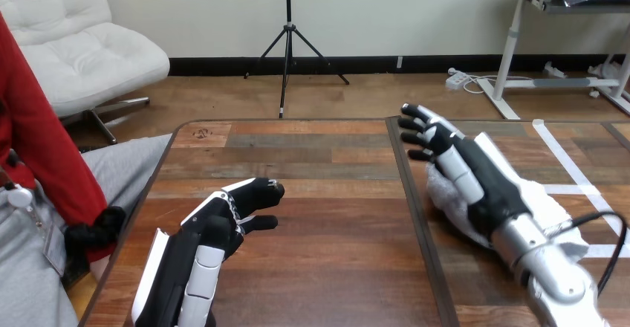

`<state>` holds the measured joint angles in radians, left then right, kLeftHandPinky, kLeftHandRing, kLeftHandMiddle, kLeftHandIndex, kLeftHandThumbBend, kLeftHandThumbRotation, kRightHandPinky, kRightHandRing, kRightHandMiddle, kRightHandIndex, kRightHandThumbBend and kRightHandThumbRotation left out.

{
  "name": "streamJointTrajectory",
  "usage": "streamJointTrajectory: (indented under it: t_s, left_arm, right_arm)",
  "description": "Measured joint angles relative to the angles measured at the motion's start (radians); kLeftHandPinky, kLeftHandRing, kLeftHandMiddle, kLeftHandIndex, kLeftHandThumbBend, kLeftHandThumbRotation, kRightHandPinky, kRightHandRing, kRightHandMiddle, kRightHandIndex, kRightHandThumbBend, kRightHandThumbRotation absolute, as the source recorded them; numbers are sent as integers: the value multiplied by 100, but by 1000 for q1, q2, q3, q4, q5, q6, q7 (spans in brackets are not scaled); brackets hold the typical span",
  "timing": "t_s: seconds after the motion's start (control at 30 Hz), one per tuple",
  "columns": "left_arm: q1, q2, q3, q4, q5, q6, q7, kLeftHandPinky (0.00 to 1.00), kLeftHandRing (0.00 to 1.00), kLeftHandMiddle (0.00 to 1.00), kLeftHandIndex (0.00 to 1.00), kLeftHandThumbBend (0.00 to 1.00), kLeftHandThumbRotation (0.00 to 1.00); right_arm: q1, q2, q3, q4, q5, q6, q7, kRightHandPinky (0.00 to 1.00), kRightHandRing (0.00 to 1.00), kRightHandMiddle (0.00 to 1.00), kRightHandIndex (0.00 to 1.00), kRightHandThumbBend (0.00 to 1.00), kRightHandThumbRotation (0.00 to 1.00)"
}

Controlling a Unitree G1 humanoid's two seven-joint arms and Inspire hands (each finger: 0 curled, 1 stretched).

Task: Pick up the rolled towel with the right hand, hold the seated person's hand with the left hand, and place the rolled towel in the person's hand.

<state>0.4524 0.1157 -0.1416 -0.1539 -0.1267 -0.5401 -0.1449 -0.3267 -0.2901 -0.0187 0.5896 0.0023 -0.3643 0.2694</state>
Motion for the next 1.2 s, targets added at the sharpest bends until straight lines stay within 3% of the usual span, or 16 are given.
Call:
streamJointTrajectory:
  t_s: [0.23,0.47,1.2]
  left_arm:
    - [0,0,0,0,-1,0,-1,69,77,74,69,73,100]
    - [0,0,0,0,-2,0,-2,69,77,74,69,72,100]
    - [-7,-1,0,0,-2,0,-3,69,77,74,70,72,100]
  right_arm:
    - [-80,-32,-4,122,-25,-49,-29,87,92,95,95,94,99]
    - [-150,-63,-6,227,-67,-84,-85,85,91,94,94,99,100]
    - [-336,-192,4,476,-215,-116,-241,82,89,95,100,100,91]
